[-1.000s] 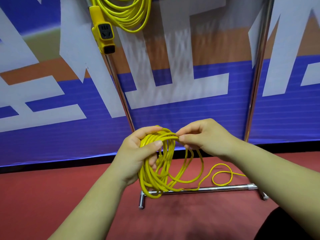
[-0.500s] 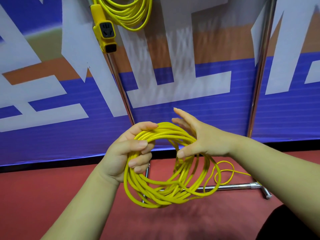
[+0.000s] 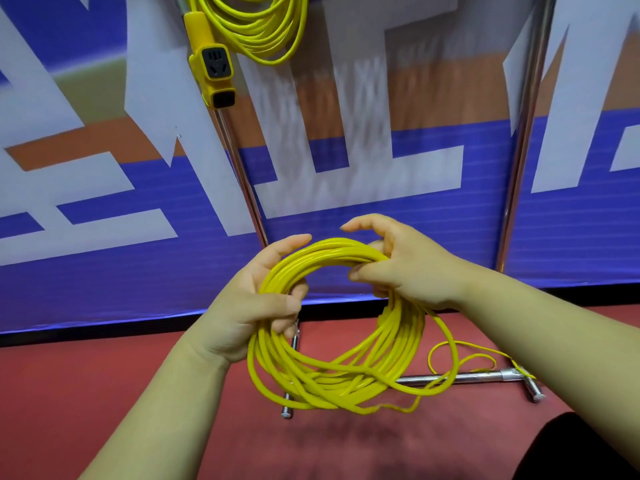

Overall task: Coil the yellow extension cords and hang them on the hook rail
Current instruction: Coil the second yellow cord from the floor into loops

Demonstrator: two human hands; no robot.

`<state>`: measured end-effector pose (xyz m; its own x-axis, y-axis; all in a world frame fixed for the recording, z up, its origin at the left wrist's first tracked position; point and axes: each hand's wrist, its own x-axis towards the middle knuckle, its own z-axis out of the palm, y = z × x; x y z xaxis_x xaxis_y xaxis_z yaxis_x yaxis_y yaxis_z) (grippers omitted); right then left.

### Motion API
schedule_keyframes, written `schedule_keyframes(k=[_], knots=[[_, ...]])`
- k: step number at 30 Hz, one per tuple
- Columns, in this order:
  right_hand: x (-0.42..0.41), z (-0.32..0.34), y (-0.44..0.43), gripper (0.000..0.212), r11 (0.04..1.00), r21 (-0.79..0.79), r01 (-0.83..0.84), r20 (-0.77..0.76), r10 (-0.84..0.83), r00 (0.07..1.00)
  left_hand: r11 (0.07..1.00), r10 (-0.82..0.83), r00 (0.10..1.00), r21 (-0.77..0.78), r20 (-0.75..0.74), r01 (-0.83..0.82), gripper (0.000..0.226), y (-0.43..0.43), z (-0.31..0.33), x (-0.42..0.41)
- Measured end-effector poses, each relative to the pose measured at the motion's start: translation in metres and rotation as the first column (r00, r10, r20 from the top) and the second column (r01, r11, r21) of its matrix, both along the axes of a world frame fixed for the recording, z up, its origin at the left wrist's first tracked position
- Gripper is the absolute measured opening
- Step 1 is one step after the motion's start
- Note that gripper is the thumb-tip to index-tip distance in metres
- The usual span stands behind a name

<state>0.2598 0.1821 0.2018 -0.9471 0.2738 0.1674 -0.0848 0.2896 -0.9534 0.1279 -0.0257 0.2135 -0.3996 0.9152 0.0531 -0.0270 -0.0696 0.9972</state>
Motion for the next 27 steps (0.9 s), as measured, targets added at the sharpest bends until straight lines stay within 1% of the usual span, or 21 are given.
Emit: schedule_keyframes(k=[1,3,4,6,8,10,12,14,16,18,20,22,25,27], knots=[[0.001,0.001,-0.001,0.056,1.000,-0.003,0.020,-0.008,-0.020,1.000,1.000,0.016,0.998,-0.013,-0.056,-0.017,0.086,0.002,-0.002,-0.001],[0.002,0.000,0.001,0.056,0.997,-0.005,0.072,-0.023,-0.072,0.997,0.987,0.142,0.964,-0.037,-0.225,-0.154,0.088,0.003,-0.009,-0.003],[0.003,-0.001,0.003,0.056,0.995,-0.012,0.103,-0.024,-0.104,0.994,0.973,0.205,0.929,-0.042,-0.307,-0.228,0.088,0.006,-0.012,-0.003],[0.004,-0.001,0.004,0.057,0.987,-0.040,0.154,-0.034,-0.156,0.987,0.949,0.257,0.856,-0.048,-0.449,-0.310,0.088,0.009,-0.017,-0.003],[0.004,-0.002,0.007,0.055,0.976,-0.079,0.202,-0.036,-0.205,0.978,0.932,0.260,0.793,-0.073,-0.552,-0.356,0.088,0.012,-0.024,-0.002],[0.003,-0.005,0.007,0.053,0.967,-0.103,0.233,-0.050,-0.239,0.970,0.901,0.296,0.752,-0.090,-0.589,-0.425,0.085,0.016,-0.031,-0.004],[0.002,-0.007,0.008,0.053,0.959,-0.127,0.253,-0.060,-0.262,0.963,0.875,0.326,0.750,-0.117,-0.576,-0.470,0.082,0.020,-0.038,-0.005],[0.002,-0.009,0.011,0.054,0.952,-0.160,0.261,-0.066,-0.274,0.959,0.861,0.370,0.761,-0.110,-0.533,-0.496,0.078,0.024,-0.041,-0.006],[0.004,-0.011,0.015,0.055,0.956,-0.175,0.235,-0.078,-0.251,0.965,0.873,0.403,0.815,-0.092,-0.417,-0.479,0.071,0.026,-0.040,-0.008],[0.009,-0.009,0.019,0.057,0.976,-0.120,0.184,-0.098,-0.196,0.976,0.902,0.403,0.876,-0.046,-0.266,-0.429,0.066,0.025,-0.034,-0.009],[0.015,-0.006,0.022,0.064,0.992,-0.014,0.127,-0.100,-0.128,0.987,0.924,0.376,0.904,0.004,-0.206,-0.383,0.063,0.023,-0.027,-0.009],[0.022,-0.001,0.025,0.074,0.997,0.054,0.060,-0.089,-0.055,0.995,0.925,0.380,0.911,0.049,-0.160,-0.377,0.061,0.020,-0.022,-0.010],[0.029,0.005,0.025,0.082,0.997,0.058,-0.048,-0.095,0.054,0.994,0.894,0.446,0.892,0.082,-0.076,-0.440,0.055,0.019,-0.017,-0.015],[0.030,0.006,0.021,0.077,0.981,0.194,-0.025,-0.124,0.049,0.991,0.885,0.463,0.885,0.077,-0.052,-0.458,0.051,0.018,-0.015,-0.015]])
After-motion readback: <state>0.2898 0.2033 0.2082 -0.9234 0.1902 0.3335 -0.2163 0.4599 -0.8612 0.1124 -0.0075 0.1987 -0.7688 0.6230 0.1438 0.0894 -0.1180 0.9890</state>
